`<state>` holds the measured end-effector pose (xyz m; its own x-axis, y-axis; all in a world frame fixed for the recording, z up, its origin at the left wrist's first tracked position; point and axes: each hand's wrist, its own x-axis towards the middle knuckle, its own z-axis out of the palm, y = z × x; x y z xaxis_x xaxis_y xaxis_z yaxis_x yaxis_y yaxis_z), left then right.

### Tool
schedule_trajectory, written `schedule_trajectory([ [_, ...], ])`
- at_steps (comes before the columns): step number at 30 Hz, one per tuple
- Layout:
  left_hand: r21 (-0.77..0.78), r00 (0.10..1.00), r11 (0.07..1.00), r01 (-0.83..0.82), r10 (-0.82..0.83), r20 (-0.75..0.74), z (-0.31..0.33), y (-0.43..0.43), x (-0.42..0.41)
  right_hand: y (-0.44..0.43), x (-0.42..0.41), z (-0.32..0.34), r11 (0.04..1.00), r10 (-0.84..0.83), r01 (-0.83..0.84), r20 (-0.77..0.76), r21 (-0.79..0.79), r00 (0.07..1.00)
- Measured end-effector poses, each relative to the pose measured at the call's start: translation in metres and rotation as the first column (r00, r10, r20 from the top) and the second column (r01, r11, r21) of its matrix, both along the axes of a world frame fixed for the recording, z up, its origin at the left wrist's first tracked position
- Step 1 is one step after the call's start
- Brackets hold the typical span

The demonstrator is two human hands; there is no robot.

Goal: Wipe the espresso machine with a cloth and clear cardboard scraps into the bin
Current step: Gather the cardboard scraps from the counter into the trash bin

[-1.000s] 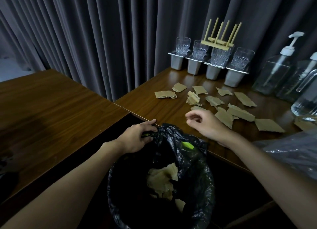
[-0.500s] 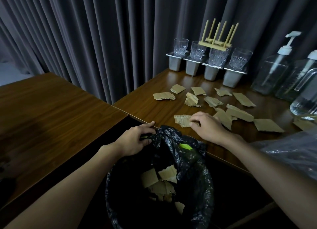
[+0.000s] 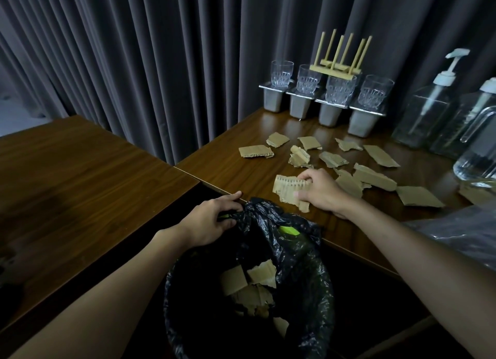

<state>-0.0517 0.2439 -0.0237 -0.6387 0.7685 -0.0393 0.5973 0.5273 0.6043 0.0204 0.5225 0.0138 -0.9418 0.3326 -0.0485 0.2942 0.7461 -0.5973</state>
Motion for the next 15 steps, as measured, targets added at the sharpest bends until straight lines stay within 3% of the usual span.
schedule_trajectory([
  [5, -0.005, 1.000, 1.000, 0.002, -0.002, -0.008, -0.001, 0.000, -0.001, -0.011, 0.005, 0.022, 0.933, 0.018, -0.076, -0.165, -0.352, 0.986],
  [8, -0.013, 1.000, 1.000, -0.005, 0.005, -0.013, -0.001, -0.001, -0.002, -0.025, 0.013, 0.037, 0.841, 0.184, -0.235, -0.151, -0.487, 0.971],
  [12, 0.027, 1.000, 1.000, 0.006, -0.007, 0.009, -0.001, -0.001, 0.000, -0.040, 0.020, 0.041, 0.782, 0.437, -0.395, -0.027, -0.483, 0.899],
  [15, -0.007, 1.000, 1.000, 0.008, -0.008, 0.016, 0.001, 0.000, -0.001, -0.043, 0.018, 0.039, 0.830, 0.427, -0.401, -0.021, -0.389, 0.904],
])
